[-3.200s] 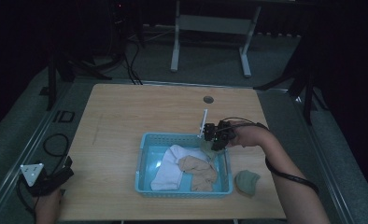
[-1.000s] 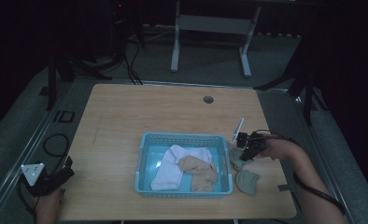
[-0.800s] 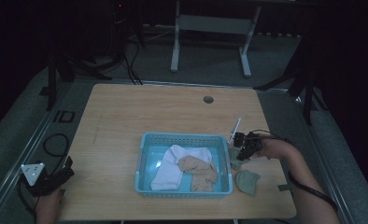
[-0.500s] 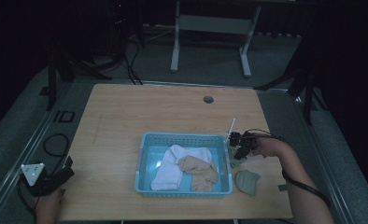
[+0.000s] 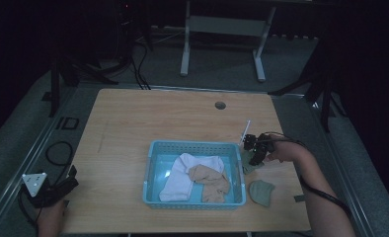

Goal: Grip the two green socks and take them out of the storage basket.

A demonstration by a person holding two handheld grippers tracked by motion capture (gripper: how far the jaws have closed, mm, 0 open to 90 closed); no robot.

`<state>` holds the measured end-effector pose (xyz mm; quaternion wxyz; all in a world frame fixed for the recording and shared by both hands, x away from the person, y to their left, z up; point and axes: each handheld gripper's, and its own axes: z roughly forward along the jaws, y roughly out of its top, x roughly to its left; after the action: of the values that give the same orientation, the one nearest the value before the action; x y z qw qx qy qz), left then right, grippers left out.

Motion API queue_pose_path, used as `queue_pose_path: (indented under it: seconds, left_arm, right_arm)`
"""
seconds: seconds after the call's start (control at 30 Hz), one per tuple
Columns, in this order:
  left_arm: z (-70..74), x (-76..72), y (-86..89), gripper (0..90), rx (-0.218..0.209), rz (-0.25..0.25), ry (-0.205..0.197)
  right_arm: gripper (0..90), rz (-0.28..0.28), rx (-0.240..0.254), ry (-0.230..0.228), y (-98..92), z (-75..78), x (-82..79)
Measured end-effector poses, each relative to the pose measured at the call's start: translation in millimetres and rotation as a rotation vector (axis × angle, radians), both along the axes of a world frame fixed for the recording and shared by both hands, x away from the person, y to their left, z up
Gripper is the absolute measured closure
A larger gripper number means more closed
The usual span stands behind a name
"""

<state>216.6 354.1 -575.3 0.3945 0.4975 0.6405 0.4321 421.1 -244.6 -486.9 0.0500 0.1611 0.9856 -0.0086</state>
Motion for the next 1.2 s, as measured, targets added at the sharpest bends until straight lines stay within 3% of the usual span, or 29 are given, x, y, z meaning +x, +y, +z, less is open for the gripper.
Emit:
queue_pose_path:
  seconds: [0.4,0.67,0.77,1.0,1.2]
  left_arm:
    - [0.0,0.1,-0.1,0.7,0.0,0.002,0.001]
    - [0.0,0.2,0.1,0.7,-0.002,0.001,0.001]
    - [0.0,0.5,0.1,0.7,-0.002,0.001,0.002]
    - [0.0,0.4,0.0,0.7,-0.002,0.001,0.002]
    - [0.0,0.0,-0.2,0.7,0.001,0.002,0.001]
  right_arm:
    - [41.7,-0.094,0.058,-0.101,-21.7,10.7,-3.5]
    - [41.8,-0.159,0.095,-0.084,-38.9,4.1,-10.6]
    - [40.7,-0.201,0.147,-0.093,-50.1,1.6,-15.2]
    - [38.3,-0.269,0.212,-0.116,-71.1,-12.5,-28.2]
    - [30.3,-0.347,0.283,-0.159,-84.9,-23.2,-35.8]
